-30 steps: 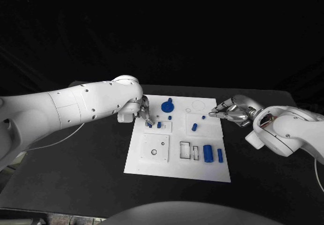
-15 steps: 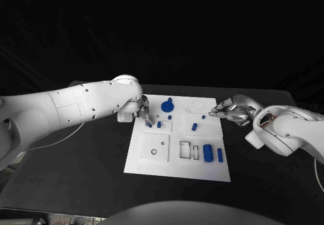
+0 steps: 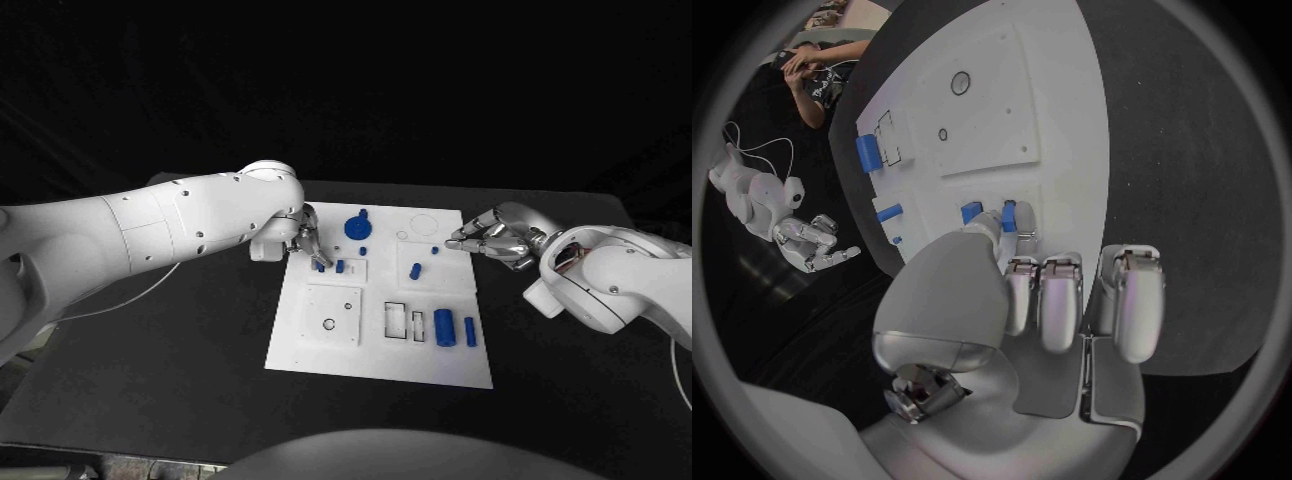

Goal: Assemble the parts on the task board

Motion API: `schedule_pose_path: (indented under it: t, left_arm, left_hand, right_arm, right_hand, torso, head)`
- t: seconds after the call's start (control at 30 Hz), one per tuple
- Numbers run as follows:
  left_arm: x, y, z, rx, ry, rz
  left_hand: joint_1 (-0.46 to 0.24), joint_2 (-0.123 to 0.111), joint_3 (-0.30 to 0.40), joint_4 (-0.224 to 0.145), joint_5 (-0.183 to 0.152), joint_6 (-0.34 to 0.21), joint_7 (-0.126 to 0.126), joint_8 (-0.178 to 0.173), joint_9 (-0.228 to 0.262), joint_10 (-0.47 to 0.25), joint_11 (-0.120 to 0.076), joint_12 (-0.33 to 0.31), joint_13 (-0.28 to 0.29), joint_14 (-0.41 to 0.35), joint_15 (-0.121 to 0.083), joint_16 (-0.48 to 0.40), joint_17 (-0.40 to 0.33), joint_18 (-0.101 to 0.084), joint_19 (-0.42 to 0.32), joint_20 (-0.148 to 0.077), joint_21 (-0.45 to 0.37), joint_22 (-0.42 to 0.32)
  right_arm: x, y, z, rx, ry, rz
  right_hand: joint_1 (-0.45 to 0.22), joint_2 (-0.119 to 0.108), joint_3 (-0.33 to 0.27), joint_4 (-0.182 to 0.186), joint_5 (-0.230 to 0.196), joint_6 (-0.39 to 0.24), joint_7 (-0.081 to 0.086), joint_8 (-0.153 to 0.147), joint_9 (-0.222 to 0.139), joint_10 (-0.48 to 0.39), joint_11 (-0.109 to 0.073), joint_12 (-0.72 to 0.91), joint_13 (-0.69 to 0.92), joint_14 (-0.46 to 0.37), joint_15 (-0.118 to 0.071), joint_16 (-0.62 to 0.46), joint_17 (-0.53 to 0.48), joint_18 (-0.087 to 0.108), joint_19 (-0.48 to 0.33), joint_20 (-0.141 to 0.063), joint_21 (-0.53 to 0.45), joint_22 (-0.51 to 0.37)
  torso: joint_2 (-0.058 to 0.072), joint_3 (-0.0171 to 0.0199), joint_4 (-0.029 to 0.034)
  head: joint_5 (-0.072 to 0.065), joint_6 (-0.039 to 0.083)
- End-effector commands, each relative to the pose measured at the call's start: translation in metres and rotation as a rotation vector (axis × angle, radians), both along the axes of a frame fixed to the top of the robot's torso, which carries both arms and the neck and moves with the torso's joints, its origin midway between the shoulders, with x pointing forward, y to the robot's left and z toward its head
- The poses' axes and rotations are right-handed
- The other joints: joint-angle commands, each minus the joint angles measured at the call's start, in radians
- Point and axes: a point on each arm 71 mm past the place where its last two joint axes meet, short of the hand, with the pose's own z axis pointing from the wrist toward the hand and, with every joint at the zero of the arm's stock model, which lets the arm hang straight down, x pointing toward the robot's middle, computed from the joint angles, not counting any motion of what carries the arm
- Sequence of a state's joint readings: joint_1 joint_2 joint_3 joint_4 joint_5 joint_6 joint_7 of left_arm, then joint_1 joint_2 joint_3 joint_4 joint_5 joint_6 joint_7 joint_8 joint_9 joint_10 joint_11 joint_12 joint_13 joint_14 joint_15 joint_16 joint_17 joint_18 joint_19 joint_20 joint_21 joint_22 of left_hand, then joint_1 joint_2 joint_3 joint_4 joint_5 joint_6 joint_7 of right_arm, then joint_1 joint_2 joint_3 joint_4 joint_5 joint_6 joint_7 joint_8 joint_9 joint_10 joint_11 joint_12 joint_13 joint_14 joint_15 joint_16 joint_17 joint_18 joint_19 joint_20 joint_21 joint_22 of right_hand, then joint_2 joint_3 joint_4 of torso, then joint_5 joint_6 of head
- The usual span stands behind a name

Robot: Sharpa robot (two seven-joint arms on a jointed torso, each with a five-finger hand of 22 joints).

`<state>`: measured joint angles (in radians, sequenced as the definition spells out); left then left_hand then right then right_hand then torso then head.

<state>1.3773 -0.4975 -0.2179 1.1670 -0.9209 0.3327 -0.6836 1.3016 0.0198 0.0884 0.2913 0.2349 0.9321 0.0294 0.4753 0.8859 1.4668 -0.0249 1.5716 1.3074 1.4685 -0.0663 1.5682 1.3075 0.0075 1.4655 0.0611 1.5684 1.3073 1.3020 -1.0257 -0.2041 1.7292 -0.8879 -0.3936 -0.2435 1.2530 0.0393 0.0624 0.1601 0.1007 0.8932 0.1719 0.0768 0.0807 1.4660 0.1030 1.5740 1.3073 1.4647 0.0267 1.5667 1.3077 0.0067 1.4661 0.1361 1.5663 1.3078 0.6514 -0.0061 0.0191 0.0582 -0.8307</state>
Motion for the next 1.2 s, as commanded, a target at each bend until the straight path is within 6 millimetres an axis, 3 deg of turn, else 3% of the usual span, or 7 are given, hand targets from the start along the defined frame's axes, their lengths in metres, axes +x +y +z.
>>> schedule_pose_path:
  t: [0.03,0.2,0.3,0.53,0.77,1.07,1.2]
  left_arm:
    - [-0.002,-0.001,-0.003,0.010,0.018,-0.011]
    - [-0.001,0.000,-0.003,0.015,0.014,-0.001]
    - [-0.001,0.000,-0.003,0.020,0.009,0.004]
    - [-0.001,0.003,-0.003,0.029,-0.008,0.011]
    - [0.000,0.006,-0.001,0.019,-0.047,0.027]
    - [0.003,0.015,0.009,-0.146,-0.206,0.074]
    - [0.007,0.017,0.021,-0.370,-0.360,0.096]
  left_hand:
    - [-0.048,-0.010,-0.034,0.003,-0.070,-0.002,0.015,-0.007,-0.006,0.104,0.013,-0.001,0.263,0.102,0.005,0.003,0.263,-0.007,0.105,0.001,0.002,0.263]
    - [-0.113,-0.021,-0.096,0.002,-0.151,-0.002,0.021,-0.009,-0.004,0.104,0.018,-0.001,0.263,0.102,0.011,0.003,0.263,-0.007,0.105,0.004,0.002,0.263]
    - [-0.139,-0.020,-0.125,0.002,-0.170,-0.002,0.022,-0.008,-0.001,0.104,0.019,-0.001,0.263,0.102,0.013,0.003,0.263,-0.007,0.105,0.007,0.002,0.263]
    - [-0.163,-0.016,-0.152,0.002,-0.171,0.000,0.022,-0.006,0.003,0.104,0.019,-0.001,0.263,0.102,0.014,0.003,0.263,-0.007,0.105,0.009,0.002,0.263]
    - [-0.237,-0.024,-0.206,0.003,-0.173,0.007,0.022,0.004,0.016,0.104,0.019,-0.001,0.263,0.102,0.015,0.003,0.263,-0.007,0.105,0.011,0.002,0.263]
    - [-0.279,-0.085,-0.205,0.004,-0.171,-0.034,0.029,0.015,0.042,0.104,0.024,-0.001,0.263,0.102,0.020,0.003,0.263,-0.007,0.105,0.013,0.002,0.263]
    - [-0.241,-0.091,-0.180,0.002,-0.144,-0.063,0.032,0.032,0.056,0.104,0.027,-0.001,0.263,0.102,0.028,0.003,0.263,-0.007,0.105,0.019,0.002,0.263]
  right_arm:
    - [-0.001,0.001,-0.001,-0.002,0.004,0.007]
    - [-0.001,0.001,-0.001,-0.002,0.005,0.006]
    - [-0.001,0.000,-0.001,-0.002,0.005,0.006]
    - [-0.001,0.000,-0.001,-0.002,0.007,0.004]
    - [-0.002,-0.001,-0.001,-0.002,0.009,0.004]
    - [-0.002,-0.003,-0.003,-0.004,0.013,0.001]
    - [-0.003,-0.004,-0.003,-0.005,0.014,-0.002]
  right_hand:
    - [0.004,0.008,-0.001,0.004,0.003,0.005,-0.005,-0.005,0.000,0.105,-0.001,-0.003,0.263,0.106,0.004,0.004,0.263,-0.007,0.105,0.006,0.004,0.263]
    - [0.004,0.008,-0.001,0.004,0.003,0.005,-0.005,-0.005,0.000,0.105,-0.001,-0.003,0.263,0.106,0.004,0.004,0.263,-0.007,0.105,0.006,0.004,0.263]
    - [0.004,0.008,-0.001,0.004,0.003,0.005,-0.005,-0.005,0.000,0.105,-0.001,-0.003,0.263,0.106,0.004,0.004,0.263,-0.007,0.105,0.006,0.004,0.263]
    - [0.003,0.008,-0.002,0.005,0.003,0.005,-0.005,-0.006,-0.001,0.105,-0.002,-0.003,0.263,0.106,0.003,0.004,0.263,-0.007,0.105,0.006,0.004,0.263]
    - [0.003,0.008,-0.002,0.005,0.003,0.005,-0.005,-0.006,-0.001,0.105,-0.002,-0.003,0.263,0.106,0.003,0.004,0.263,-0.007,0.105,0.006,0.004,0.263]
    - [0.003,0.008,-0.002,0.005,0.003,0.005,-0.005,-0.006,-0.001,0.105,-0.002,-0.003,0.263,0.106,0.003,0.004,0.263,-0.007,0.105,0.006,0.004,0.263]
    - [0.003,0.008,-0.002,0.005,0.003,0.005,-0.005,-0.006,-0.001,0.105,-0.002,-0.003,0.263,0.106,0.003,0.004,0.263,-0.007,0.105,0.006,0.004,0.263]
  torso:
    - [0.000,0.0004,-0.0005]
    - [0.001,0.0002,-0.0001]
    - [0.000,0.0001,0.0000]
    - [0.000,-0.0002,0.0003]
    - [0.000,-0.0005,-0.0003]
    - [-0.001,0.0003,0.0019]
    - [-0.001,0.0010,0.0017]
  head:
    - [0.000,0.002]
    - [0.000,0.003]
    - [0.000,0.003]
    - [0.002,0.005]
    - [0.004,0.007]
    - [-0.003,0.013]
    - [-0.002,0.014]
